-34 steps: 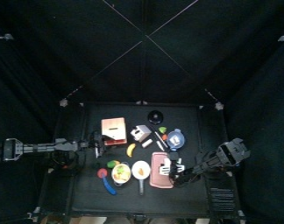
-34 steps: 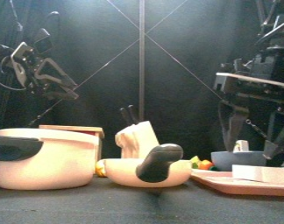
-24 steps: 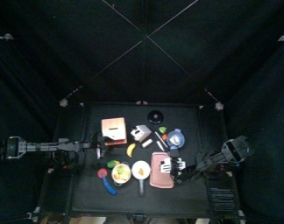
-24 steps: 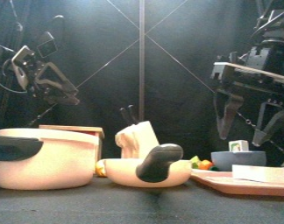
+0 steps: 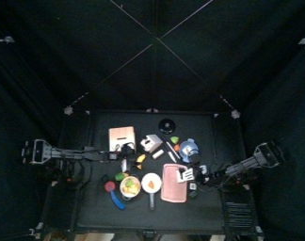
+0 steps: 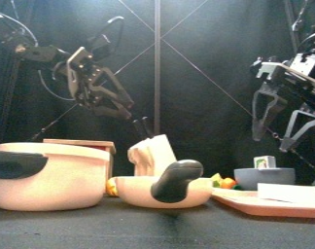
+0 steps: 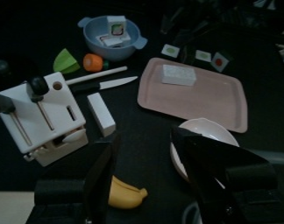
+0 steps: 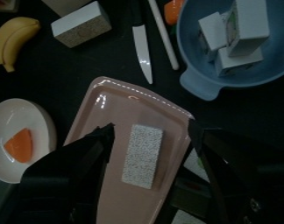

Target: Grab rice

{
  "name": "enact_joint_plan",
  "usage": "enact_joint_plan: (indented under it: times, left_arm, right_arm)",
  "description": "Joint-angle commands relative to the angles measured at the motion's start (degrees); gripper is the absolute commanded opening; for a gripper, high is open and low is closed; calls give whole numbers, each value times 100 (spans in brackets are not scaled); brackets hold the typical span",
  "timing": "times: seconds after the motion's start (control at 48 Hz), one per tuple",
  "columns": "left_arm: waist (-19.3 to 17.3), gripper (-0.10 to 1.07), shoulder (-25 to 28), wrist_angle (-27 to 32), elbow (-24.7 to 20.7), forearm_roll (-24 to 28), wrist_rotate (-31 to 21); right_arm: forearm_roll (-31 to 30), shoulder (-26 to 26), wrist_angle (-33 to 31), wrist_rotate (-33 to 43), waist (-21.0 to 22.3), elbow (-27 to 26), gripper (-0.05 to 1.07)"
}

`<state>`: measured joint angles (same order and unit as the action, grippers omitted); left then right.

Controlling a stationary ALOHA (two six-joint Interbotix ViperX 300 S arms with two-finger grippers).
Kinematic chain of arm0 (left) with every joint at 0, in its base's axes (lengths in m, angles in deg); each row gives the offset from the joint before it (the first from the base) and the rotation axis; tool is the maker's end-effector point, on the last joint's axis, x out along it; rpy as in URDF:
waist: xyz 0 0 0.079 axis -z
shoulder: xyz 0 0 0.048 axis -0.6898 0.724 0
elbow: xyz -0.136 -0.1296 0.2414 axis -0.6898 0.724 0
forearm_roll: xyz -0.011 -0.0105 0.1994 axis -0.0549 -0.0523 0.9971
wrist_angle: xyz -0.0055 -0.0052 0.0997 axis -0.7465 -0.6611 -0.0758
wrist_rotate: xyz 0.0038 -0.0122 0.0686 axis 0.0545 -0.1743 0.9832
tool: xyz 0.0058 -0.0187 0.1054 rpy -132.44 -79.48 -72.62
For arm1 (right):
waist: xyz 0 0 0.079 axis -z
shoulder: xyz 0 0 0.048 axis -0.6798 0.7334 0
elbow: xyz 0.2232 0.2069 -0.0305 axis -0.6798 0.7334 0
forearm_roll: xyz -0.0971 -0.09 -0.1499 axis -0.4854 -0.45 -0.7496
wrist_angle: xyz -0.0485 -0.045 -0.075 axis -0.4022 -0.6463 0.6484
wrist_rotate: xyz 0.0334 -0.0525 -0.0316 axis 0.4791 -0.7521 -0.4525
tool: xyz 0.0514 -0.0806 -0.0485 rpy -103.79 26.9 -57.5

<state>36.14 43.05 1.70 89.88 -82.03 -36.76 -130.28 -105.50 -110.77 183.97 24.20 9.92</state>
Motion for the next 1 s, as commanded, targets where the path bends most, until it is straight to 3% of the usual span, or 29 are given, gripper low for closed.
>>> enact_joint_plan:
  times: [0.0,0.167,0.438,0.979]
  left_arm:
    - [44,87,404,448,-606,-44,0]
    - [9,88,1046,1187,-1292,-35,-9]
    - [-105,88,1538,1397,-1863,334,-18]
    - [-404,88,2065,1679,-2347,598,-18]
  right_arm:
    - [-88,-141,123,-9,114,62,98]
    - [-114,-105,264,-9,193,193,98]
    - [-114,-62,281,-9,220,211,98]
    - [-114,220,431,0,246,193,98]
